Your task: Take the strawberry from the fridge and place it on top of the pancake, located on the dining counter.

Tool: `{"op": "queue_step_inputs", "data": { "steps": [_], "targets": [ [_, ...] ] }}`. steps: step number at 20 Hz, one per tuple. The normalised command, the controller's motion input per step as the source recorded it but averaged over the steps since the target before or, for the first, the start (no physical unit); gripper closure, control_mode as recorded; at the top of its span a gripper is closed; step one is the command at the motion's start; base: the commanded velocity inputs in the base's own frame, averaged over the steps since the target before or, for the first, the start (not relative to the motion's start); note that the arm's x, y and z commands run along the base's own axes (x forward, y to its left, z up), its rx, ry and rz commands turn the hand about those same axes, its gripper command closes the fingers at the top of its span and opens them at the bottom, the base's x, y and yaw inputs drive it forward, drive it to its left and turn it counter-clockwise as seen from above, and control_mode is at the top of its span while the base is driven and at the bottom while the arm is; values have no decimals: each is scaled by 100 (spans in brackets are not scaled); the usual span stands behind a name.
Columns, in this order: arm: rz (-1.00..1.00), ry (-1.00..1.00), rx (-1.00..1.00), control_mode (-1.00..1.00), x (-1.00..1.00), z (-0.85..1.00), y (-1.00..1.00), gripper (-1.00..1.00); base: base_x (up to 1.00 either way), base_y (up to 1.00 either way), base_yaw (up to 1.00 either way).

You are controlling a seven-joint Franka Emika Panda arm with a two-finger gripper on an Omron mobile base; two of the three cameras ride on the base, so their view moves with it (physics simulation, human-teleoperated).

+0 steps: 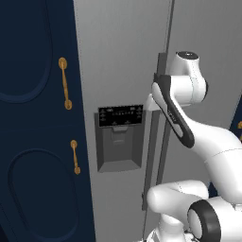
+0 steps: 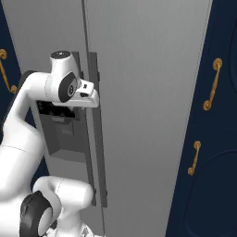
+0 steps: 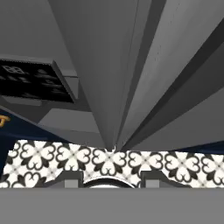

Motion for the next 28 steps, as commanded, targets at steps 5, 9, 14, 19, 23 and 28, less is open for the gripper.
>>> {"op": "queue_step_inputs", "data": {
  "steps": [5, 9, 14, 19, 23, 28],
  "targets": [
    [0, -8, 0, -100, -35, 1, 0, -100, 0, 0, 0],
    [-2, -27, 0, -100, -66, 11, 0, -100, 0, 0, 0],
    [-12, -23, 2, -100, -74, 10, -7, -100, 0, 0, 0],
    [-7, 1, 7, -100, -57, 0, -1, -100, 0, 0, 0],
    [0, 0, 0, -100, -46, 0, 0, -100, 0, 0, 0],
    [-1, 0, 1, -100, -38, 0, -1, -100, 0, 0, 0]
  ]
}}
